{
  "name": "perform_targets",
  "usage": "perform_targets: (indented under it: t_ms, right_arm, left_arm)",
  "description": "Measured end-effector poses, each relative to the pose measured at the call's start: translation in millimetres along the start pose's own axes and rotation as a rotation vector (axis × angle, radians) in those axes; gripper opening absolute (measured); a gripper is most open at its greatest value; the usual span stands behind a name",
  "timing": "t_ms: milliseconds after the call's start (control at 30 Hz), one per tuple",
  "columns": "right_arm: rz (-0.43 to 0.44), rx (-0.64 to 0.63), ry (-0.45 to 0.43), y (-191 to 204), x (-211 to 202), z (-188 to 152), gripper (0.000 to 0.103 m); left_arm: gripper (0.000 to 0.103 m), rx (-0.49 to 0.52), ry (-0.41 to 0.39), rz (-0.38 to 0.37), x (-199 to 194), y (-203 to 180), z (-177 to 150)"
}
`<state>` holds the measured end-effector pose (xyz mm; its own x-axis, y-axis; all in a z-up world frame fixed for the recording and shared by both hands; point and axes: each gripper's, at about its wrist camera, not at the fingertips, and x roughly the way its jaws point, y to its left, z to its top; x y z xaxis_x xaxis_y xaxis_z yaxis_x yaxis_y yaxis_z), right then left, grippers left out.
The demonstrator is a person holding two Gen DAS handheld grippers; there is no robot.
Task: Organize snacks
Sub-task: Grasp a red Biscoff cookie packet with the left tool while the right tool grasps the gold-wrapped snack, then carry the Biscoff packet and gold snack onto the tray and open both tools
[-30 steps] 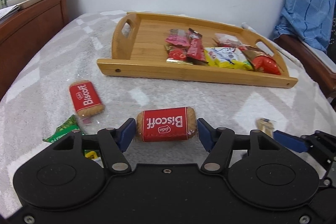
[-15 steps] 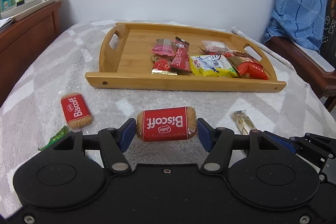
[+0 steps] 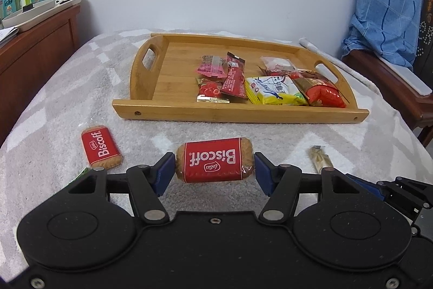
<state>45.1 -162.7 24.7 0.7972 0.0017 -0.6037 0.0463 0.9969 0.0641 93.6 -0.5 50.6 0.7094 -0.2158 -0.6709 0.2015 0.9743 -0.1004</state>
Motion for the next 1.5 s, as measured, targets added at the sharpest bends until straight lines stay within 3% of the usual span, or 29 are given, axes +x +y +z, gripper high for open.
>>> perform_targets:
  t_ms: [100, 333, 400, 467, 700, 967, 1267, 1500]
  right_arm:
    - [0.008, 0.034, 0.000, -3, 2, 1, 0.059]
    - [-0.017, 0.084, 0.023, -4, 19, 8, 0.058]
    - [-0.017, 0.073, 0.032, -2, 22, 9, 0.035]
    - [-0.020, 0.056, 0.030, 0, 22, 10, 0.027]
    - [0.007, 0.091, 0.006, -5, 13, 18, 0.026]
    - [0.018, 0.144, -0.042, -23, 10, 52, 0.026]
    - [-0.008, 0.279, -0.060, -87, 41, 114, 0.026]
    - [-0.033, 0.334, -0.069, -125, 95, 144, 0.026]
  left_arm:
    - [0.060, 0.002, 0.002, 0.002, 0, 0, -1]
    - [0.060, 0.003, 0.002, 0.002, 3, 0, 1]
    - [0.060, 0.004, 0.000, 0.001, 4, -1, 3]
    - [0.060, 0.004, -0.003, -0.001, 4, -1, 5]
    - [0.060, 0.009, -0.030, 0.003, 7, 1, 19]
    - [0.060, -0.006, -0.058, 0.028, 17, 12, 52]
    - [0.060, -0.021, -0.048, 0.066, 48, 26, 92]
    - [0.060, -0.016, -0.033, 0.094, 76, 33, 104]
